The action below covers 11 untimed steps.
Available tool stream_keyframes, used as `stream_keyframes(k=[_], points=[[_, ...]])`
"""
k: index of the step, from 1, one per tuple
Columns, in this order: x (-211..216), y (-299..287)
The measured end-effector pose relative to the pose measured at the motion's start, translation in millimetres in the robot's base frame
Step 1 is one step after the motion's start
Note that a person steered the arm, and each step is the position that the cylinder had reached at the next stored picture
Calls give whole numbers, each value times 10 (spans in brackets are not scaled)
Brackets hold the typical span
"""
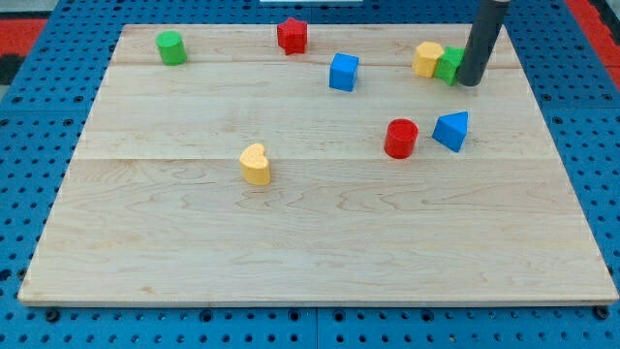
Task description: Move the yellow hexagon into the blue cube
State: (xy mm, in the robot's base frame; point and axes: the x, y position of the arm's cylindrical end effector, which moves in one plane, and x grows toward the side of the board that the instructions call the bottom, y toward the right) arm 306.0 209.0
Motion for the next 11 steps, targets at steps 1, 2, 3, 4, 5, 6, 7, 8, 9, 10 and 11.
stream_keyframes(k=[1, 2, 3, 4, 5, 6, 7, 8, 9, 10, 11], points=[[-164, 0], [-322, 0], [-228, 0], [-21, -145], [-196, -299], [-457, -286], [-476, -323], [-447, -1016], [-343, -1414], [-566, -1000], [-962, -1224]])
